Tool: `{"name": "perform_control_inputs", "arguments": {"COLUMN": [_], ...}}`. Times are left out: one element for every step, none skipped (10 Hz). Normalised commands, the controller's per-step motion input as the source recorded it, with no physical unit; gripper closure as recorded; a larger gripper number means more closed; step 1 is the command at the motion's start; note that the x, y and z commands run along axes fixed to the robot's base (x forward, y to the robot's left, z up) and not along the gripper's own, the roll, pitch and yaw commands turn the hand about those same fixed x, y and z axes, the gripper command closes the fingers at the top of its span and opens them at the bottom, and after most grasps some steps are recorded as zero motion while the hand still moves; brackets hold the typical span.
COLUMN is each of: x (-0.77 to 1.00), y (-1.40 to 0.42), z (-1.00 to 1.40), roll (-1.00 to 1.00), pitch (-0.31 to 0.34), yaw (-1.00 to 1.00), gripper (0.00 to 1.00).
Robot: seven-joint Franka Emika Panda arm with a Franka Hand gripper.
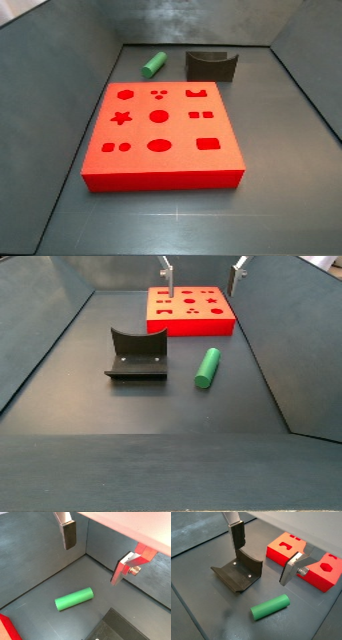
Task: Pick up the round object. Move up. Place the round object on the fixture. Regrasp the round object. Move to above the board. Insert the round object.
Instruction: Pick up the round object.
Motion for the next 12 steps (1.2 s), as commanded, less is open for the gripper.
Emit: {"name": "perform_control_inputs", "arguments": {"x": [0.0,0.0,0.0,0.0,0.0,0.0,0.0,0.01,-0.14,-0.17,-0.11,-0.01], "y": [-0.03,-0.19,0.0,0.0,0.0,0.0,0.0,0.06,0.0,0.0,0.01,0.0], "z": [0.0,-0.14,-0.24,-0.26,-0.27,-0.32,-0.05,0.0,-0.75,-0.74,-0.68,-0.67], "roll": [0.0,0.12,0.0,0.0,0.0,0.0,0.0,-0.06,0.13,0.19,0.19,0.21], "pitch": [0.0,0.036,0.0,0.0,0.0,0.0,0.0,0.0,-0.227,-0.183,-0.207,-0.196], "yaw": [0.0,-0.21,-1.0,-1.0,-1.0,-1.0,-0.27,0.0,0.0,-0.06,-0.02,-0.07], "gripper": [0.0,0.0,0.0,0.0,0.0,0.0,0.0,0.0,0.0,0.0,0.0,0.0]}}
